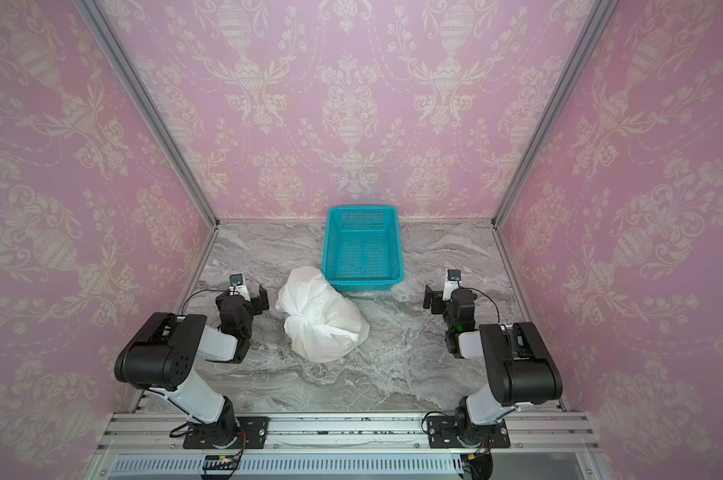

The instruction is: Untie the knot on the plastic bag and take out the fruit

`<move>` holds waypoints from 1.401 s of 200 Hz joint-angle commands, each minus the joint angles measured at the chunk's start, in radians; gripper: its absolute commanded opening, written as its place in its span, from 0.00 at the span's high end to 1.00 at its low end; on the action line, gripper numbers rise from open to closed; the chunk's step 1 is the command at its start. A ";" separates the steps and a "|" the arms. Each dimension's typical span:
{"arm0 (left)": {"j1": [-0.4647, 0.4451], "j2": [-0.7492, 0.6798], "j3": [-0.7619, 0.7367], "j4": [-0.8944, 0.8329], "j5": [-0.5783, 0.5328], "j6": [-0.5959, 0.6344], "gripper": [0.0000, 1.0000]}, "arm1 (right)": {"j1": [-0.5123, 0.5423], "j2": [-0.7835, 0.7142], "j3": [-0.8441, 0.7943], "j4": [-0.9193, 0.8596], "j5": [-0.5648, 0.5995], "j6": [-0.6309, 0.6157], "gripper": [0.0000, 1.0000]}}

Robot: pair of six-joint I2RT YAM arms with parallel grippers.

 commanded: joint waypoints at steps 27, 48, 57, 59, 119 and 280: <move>0.000 -0.013 0.001 0.009 0.018 0.023 0.01 | 0.010 -0.015 0.017 -0.003 0.019 -0.012 0.00; 0.000 -0.013 0.001 0.008 0.019 0.023 0.01 | 0.010 -0.016 0.018 -0.003 0.019 -0.012 0.00; 0.001 -0.012 0.000 0.008 0.019 0.024 0.01 | 0.009 -0.016 0.017 -0.003 0.019 -0.012 0.00; 0.000 -0.012 0.001 0.008 0.018 0.023 0.01 | 0.010 -0.016 0.017 -0.003 0.019 -0.012 0.00; 0.000 -0.013 0.001 0.007 0.017 0.023 0.01 | 0.009 -0.017 0.017 -0.004 0.019 -0.012 0.00; -0.178 -0.963 0.313 -1.041 -0.051 -0.393 0.01 | 0.014 -0.533 0.347 -0.920 -0.143 0.458 0.00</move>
